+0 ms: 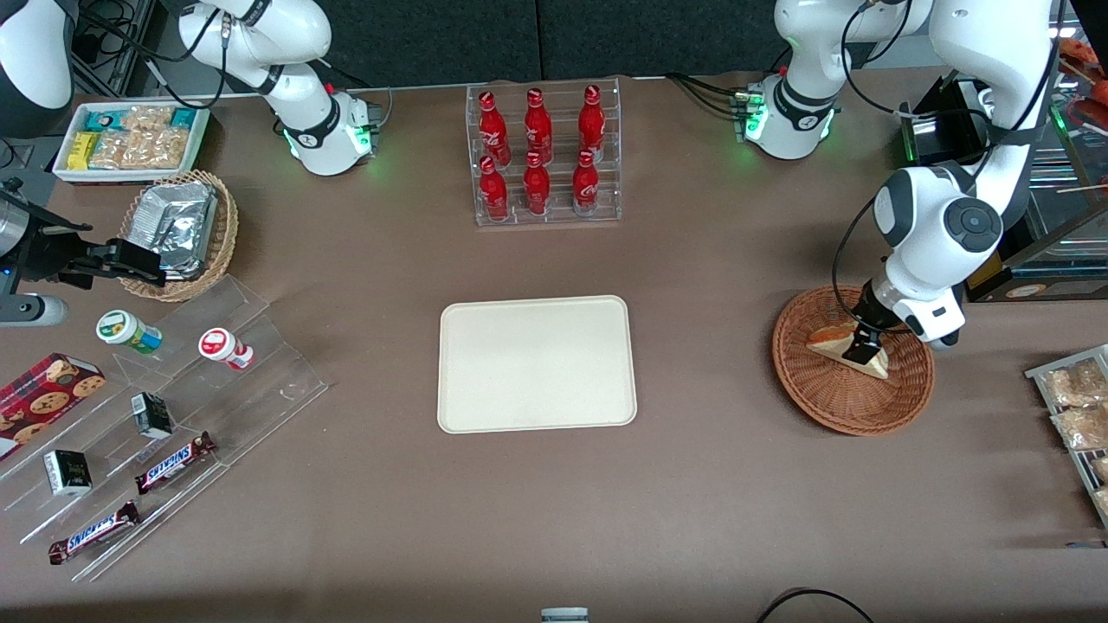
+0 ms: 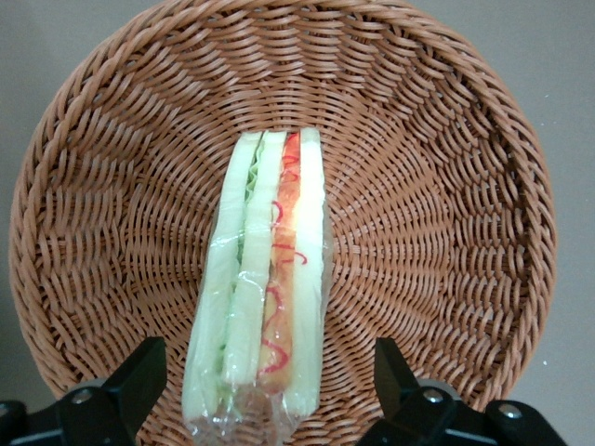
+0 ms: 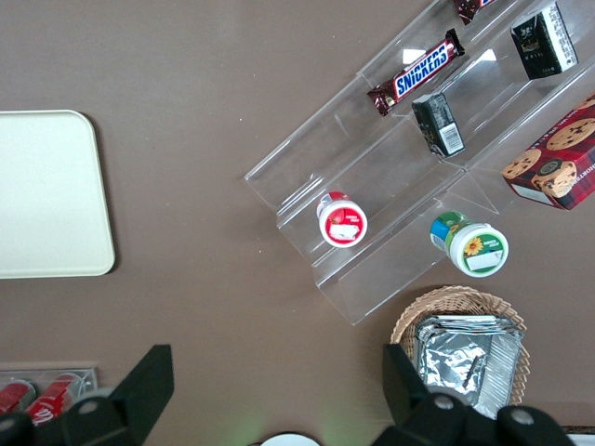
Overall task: Place sandwich from basket to tray
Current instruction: 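Lower the open left gripper around the wrapped sandwich and close it, then lift the sandwich up out of the basket with the left gripper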
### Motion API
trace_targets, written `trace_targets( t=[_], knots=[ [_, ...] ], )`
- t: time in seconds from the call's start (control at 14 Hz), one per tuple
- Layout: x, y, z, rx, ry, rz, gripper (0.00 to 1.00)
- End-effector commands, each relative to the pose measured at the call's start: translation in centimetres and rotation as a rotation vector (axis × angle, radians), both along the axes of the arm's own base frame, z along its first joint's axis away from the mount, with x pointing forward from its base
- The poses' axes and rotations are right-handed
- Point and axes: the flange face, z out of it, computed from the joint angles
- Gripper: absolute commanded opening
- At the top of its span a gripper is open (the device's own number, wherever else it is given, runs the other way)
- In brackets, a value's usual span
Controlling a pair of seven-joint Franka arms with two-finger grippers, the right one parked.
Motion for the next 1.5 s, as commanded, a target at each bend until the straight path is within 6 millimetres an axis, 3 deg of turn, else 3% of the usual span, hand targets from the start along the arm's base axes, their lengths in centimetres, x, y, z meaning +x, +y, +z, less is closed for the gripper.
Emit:
trace_targets(
  t=[0.0,0.14,0.21,0.36,0.64,0.79,0.93,1.21,1.29,1.43],
  knots=[
    [0.1,-0.2,-0.2,-0.001,-0.012,0.017,0.78],
    [0.1,-0.2,-0.3,-0.001,-0.011,0.017,0.43],
    [0.1,-0.2,-0.3,-0.001,-0.011,0.017,0.32],
    [0.1,-0.2,-0.5,0.0,-0.008,0.017,0.19],
    [0.5,-0.7,0.8,0.004,-0.014,-0.013,0.18],
    [0.9,-2.1,3.4,0.026,0.041,-0.085,0.17],
    [1.5,-2.9,7.2,0.049,0.102,-0.14,0.17],
    [3.2,-8.2,16.3,0.119,0.206,-0.322,0.17],
    [3.4,-10.3,18.3,0.124,0.201,-0.355,0.17],
    [3.2,-14.2,20.0,0.131,0.194,-0.416,0.17]
  ],
)
